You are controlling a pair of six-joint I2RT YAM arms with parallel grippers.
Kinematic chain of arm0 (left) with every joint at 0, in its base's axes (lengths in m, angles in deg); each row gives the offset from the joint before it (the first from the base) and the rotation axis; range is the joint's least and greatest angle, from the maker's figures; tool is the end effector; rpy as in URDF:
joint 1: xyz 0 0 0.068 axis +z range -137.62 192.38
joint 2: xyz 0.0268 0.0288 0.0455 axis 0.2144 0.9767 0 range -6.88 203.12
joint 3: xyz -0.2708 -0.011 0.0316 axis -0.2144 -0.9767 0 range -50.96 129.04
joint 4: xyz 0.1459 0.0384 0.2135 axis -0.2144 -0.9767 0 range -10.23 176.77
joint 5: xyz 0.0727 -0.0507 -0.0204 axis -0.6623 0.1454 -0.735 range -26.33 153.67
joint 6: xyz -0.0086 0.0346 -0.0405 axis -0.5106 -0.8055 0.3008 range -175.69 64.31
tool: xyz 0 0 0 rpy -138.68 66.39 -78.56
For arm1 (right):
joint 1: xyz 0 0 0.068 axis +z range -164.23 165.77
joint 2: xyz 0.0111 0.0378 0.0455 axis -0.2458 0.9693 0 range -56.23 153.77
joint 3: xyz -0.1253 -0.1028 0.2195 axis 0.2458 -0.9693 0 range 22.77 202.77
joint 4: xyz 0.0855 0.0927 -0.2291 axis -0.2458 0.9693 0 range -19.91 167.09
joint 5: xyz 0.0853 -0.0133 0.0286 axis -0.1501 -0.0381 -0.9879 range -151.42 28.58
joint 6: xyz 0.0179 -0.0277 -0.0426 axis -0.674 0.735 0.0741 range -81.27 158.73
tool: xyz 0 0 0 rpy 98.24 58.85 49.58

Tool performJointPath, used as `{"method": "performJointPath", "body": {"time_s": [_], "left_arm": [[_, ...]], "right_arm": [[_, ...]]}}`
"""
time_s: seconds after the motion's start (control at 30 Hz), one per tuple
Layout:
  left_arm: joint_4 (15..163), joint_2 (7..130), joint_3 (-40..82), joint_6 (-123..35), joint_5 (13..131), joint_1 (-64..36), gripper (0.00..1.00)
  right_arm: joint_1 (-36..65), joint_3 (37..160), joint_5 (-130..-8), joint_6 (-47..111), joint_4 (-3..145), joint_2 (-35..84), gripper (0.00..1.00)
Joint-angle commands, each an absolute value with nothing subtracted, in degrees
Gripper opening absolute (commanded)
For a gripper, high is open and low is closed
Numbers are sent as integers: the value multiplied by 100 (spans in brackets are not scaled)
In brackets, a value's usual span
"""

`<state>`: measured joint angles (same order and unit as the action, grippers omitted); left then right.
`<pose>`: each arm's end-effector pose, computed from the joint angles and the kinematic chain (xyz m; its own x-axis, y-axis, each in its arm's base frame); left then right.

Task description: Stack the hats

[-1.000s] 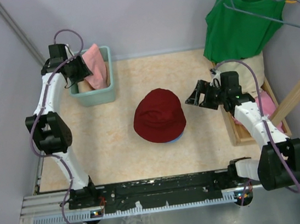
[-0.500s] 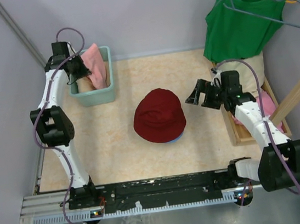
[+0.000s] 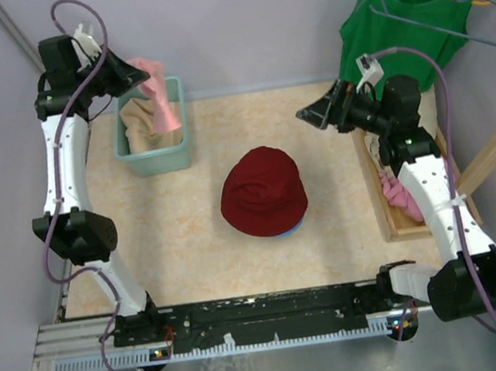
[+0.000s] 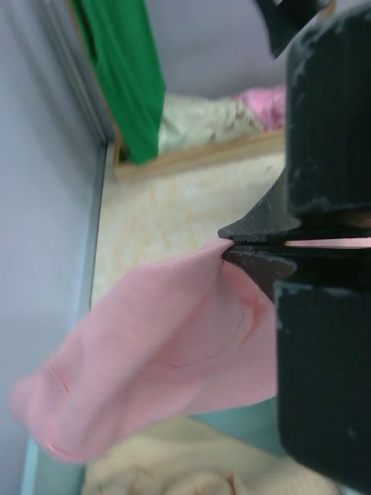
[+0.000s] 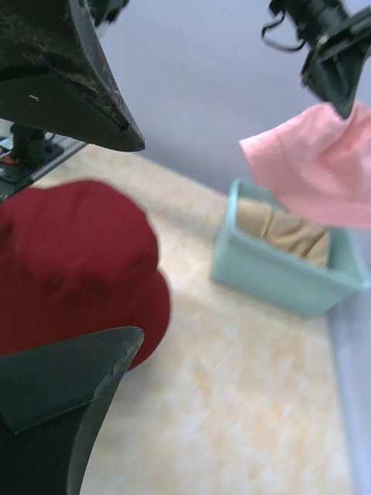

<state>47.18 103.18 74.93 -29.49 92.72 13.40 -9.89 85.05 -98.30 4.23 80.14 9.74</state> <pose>0.4264 -0.0098 0.4437 -0.5508 -0.3957 -0.7349 0.2070 0.7882 -0.5796 0.2582 0.0410 0.3745 -0.5587 0.4119 -0.7199 -0.3948 0.6313 0.6676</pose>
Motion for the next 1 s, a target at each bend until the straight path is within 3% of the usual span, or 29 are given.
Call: {"method": "performJointPath", "body": {"time_s": [0.0, 0.2, 0.43, 0.97], "left_arm": [[5126, 9689, 7740, -2008, 10721, 1322, 0], [6843, 9128, 7215, -94, 12088, 1281, 0], [8240, 9001, 7021, 1047, 12488, 1232, 0], [8682, 8878, 6545, 1041, 12453, 977, 0]], "right_arm": [[-913, 9217, -10658, -383, 6906, 1234, 93], [-552, 8999, -11067, -2908, 4335, 1711, 89], [292, 8663, -10593, -6358, 1518, 2398, 86], [2106, 9562, -9351, -7847, 1093, 3399, 82]]}}
